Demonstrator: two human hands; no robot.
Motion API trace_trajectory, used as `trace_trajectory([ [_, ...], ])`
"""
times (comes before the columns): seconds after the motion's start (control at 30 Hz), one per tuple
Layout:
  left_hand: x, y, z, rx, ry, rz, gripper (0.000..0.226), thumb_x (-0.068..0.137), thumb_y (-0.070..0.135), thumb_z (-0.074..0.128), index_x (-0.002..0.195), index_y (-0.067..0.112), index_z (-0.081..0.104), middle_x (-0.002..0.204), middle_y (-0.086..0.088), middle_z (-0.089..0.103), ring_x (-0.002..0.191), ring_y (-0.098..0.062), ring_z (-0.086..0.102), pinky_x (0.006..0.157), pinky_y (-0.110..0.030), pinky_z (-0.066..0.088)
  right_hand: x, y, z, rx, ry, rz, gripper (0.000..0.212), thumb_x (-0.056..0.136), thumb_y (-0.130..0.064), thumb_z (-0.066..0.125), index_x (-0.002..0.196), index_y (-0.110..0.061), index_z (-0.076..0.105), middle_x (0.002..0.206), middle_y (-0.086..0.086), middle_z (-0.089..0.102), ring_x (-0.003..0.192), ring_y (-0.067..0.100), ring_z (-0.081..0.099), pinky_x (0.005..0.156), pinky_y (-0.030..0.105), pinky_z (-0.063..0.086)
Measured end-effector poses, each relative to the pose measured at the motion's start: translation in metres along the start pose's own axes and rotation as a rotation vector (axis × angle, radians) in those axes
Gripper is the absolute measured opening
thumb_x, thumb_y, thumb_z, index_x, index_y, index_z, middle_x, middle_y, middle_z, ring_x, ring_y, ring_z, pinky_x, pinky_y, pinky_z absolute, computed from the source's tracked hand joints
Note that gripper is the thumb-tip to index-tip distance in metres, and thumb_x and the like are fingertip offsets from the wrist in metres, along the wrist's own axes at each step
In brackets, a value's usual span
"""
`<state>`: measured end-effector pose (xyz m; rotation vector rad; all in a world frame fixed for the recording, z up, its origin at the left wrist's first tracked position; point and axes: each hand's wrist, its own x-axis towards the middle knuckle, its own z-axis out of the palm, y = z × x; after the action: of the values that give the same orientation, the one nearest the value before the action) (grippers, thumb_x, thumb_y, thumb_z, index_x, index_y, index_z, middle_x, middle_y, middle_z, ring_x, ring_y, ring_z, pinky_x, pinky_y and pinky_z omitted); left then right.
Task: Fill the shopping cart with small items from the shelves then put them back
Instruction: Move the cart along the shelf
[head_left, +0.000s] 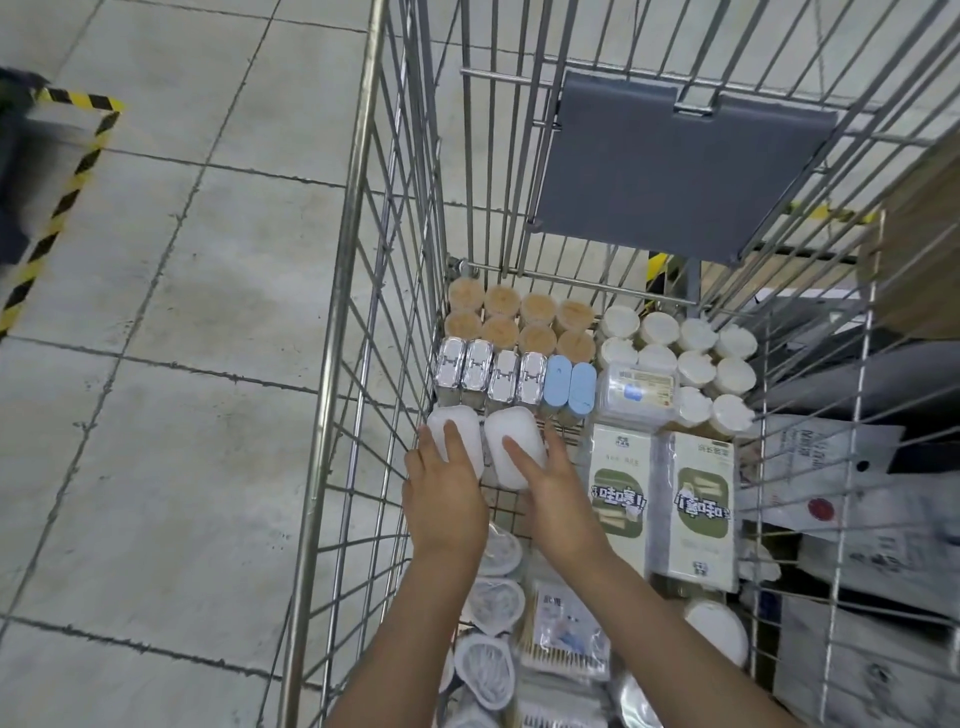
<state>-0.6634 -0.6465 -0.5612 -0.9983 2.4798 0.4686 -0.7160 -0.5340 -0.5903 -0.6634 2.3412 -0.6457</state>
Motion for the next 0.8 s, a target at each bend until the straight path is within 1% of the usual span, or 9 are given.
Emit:
trace_trajectory([
  [0.1,0.003,0.001,0.002,-0.036,0.042,-0.033,0.067,0.095,0.024,0.045,0.149,0.008,0.009,0.153,-0.014,0.016,0.135,-0.028,0.025,0.104,-0.034,0.035,-0.006,-0.002,-0.002,0.060,0.035,0.107,0.058,0.091,-0.009,0.053,0.145,-0.024,0.037,0.158,0.011,0.011,0.142,0.027,0.024,0.110,0.032,0.033],
  [0.17,0.004,0.003,0.003,-0.070,0.051,-0.052,0.069,0.095,0.028,0.046,0.148,0.006,0.009,0.151,-0.012,0.019,0.133,-0.027,0.029,0.101,-0.034,0.038,-0.005,-0.004,0.000,0.067,0.052,0.110,0.057,0.089,-0.021,0.061,0.141,-0.020,0.038,0.153,0.009,0.021,0.134,0.026,0.034,0.100,0.032,0.040],
  [0.27,0.006,0.004,0.003,-0.130,0.043,-0.055,0.073,0.094,0.032,0.048,0.149,0.007,0.005,0.149,-0.012,0.018,0.129,-0.028,0.035,0.098,-0.036,0.042,0.002,-0.006,0.004,0.086,0.090,0.140,0.060,0.086,-0.029,0.068,0.135,-0.016,0.037,0.141,0.004,0.036,0.121,0.025,0.045,0.083,0.029,0.041],
  [0.37,0.008,0.005,0.004,-0.139,0.056,-0.056,0.072,0.095,0.031,0.046,0.149,0.007,0.005,0.150,-0.013,0.018,0.128,-0.030,0.037,0.096,-0.037,0.042,0.005,-0.006,0.003,0.175,0.133,0.208,0.066,0.080,-0.019,0.071,0.135,-0.015,0.036,0.134,0.007,0.045,0.113,0.026,0.050,0.076,0.030,0.041],
  [0.47,0.008,0.008,0.005,-0.105,0.079,-0.058,0.065,0.097,0.029,0.041,0.149,0.007,0.007,0.149,-0.015,0.020,0.126,-0.031,0.039,0.094,-0.038,0.043,-0.006,-0.003,-0.004,0.354,0.259,0.273,0.076,0.071,-0.016,0.076,0.137,-0.020,0.039,0.123,-0.001,0.052,0.107,0.021,0.052,0.075,0.030,0.044],
  [0.53,0.009,0.012,0.005,-0.068,0.075,-0.071,0.066,0.098,0.032,0.039,0.149,0.007,0.005,0.150,-0.019,0.020,0.128,-0.033,0.038,0.096,-0.038,0.042,-0.019,0.000,-0.011,0.460,0.332,0.304,0.080,0.068,-0.018,0.079,0.137,-0.023,0.040,0.120,-0.006,0.051,0.109,0.016,0.051,0.082,0.032,0.048],
  [0.63,0.013,0.021,0.005,0.007,0.038,-0.109,0.084,0.094,0.047,0.046,0.149,0.004,-0.001,0.151,-0.020,0.017,0.130,-0.033,0.037,0.097,-0.036,0.042,-0.042,0.004,-0.024,0.553,0.379,0.362,0.081,0.071,-0.016,0.079,0.141,-0.024,0.038,0.129,-0.006,0.047,0.118,0.014,0.048,0.093,0.030,0.047],
  [0.73,0.019,0.022,0.006,0.037,0.038,-0.130,0.095,0.087,0.042,0.061,0.148,0.003,-0.002,0.149,-0.017,0.018,0.127,-0.032,0.041,0.093,-0.036,0.045,-0.058,0.007,-0.031,0.706,0.392,0.412,0.077,0.075,-0.009,0.076,0.141,-0.025,0.040,0.135,0.000,0.046,0.118,0.022,0.053,0.084,0.025,0.053],
  [0.8,0.021,0.020,0.006,-0.001,0.051,-0.119,0.093,0.084,0.035,0.066,0.147,0.003,0.005,0.145,-0.016,0.023,0.124,-0.031,0.044,0.094,-0.036,0.045,-0.065,0.010,-0.034,0.758,0.420,0.413,0.073,0.074,-0.009,0.077,0.136,-0.029,0.044,0.131,-0.001,0.049,0.115,0.024,0.055,0.087,0.040,0.055],
])
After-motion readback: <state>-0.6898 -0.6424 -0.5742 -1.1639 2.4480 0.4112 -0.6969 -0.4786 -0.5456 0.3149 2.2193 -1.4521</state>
